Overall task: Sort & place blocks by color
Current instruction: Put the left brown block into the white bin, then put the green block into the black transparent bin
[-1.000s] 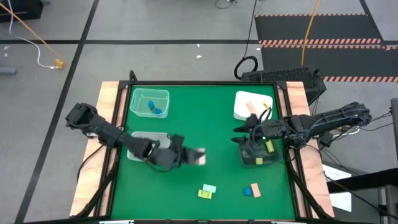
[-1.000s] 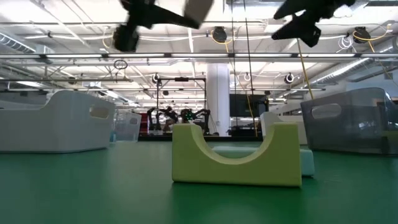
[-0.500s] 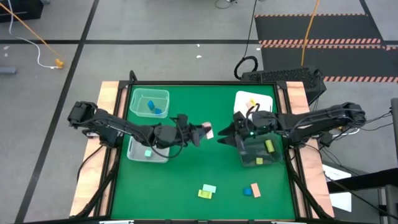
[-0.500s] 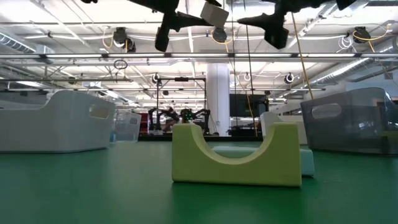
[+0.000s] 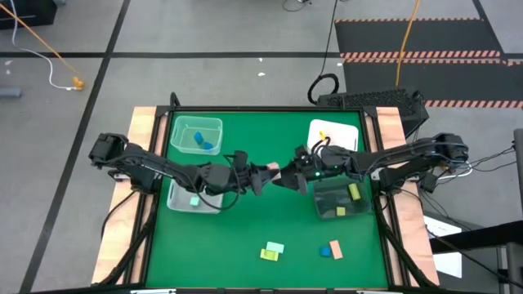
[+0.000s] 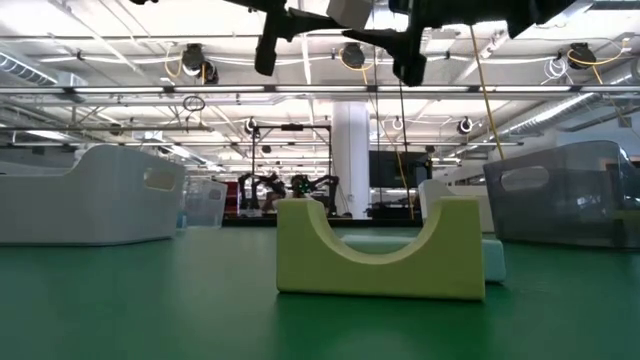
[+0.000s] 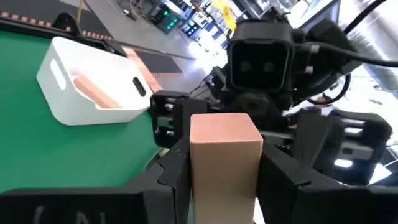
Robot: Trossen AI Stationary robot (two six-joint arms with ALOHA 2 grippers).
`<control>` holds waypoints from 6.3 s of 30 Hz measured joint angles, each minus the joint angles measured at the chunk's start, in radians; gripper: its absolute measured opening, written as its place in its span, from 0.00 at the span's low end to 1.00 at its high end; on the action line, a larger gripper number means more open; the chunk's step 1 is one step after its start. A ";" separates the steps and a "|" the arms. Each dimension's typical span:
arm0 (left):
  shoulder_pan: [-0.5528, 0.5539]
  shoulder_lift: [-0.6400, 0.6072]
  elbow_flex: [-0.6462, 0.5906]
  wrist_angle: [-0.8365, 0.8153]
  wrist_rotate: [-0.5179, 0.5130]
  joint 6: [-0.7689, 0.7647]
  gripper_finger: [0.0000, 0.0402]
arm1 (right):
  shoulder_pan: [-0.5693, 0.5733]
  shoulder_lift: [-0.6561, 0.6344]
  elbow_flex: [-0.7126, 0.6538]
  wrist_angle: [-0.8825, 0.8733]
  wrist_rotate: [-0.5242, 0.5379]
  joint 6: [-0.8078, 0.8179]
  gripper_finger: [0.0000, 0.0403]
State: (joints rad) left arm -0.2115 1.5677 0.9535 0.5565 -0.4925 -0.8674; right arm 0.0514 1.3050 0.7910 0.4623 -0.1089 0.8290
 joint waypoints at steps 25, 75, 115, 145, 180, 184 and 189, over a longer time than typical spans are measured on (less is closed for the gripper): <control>0.000 -0.001 0.000 -0.008 -0.009 0.018 0.53 | -0.026 0.043 0.000 0.059 -0.113 0.106 0.27; 0.020 -0.001 0.000 -0.017 -0.004 -0.006 0.68 | -0.586 -0.200 0.000 -1.127 0.382 -0.433 0.43; -0.331 0.225 0.352 -0.728 0.205 0.317 0.68 | -0.377 -0.572 0.000 -1.124 -0.023 -0.317 0.44; -0.373 0.584 0.559 -0.937 0.233 0.597 0.68 | -0.377 -0.572 0.000 -1.116 -0.023 -0.317 0.44; -0.378 0.599 0.559 -0.888 0.231 0.485 0.34 | -0.377 -0.572 0.000 -1.117 -0.023 -0.317 0.44; -0.372 0.596 0.559 -0.864 0.232 0.492 0.34 | -0.377 -0.572 0.000 -1.117 -0.023 -0.317 0.44; -0.363 0.559 0.557 -0.817 0.231 0.494 0.34 | -0.377 -0.572 0.000 -1.117 -0.023 -0.317 0.44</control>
State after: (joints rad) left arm -0.5747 2.1267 1.5108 -0.2604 -0.2618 -0.3733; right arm -0.3252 0.7334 0.7910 -0.6548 -0.1322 0.5117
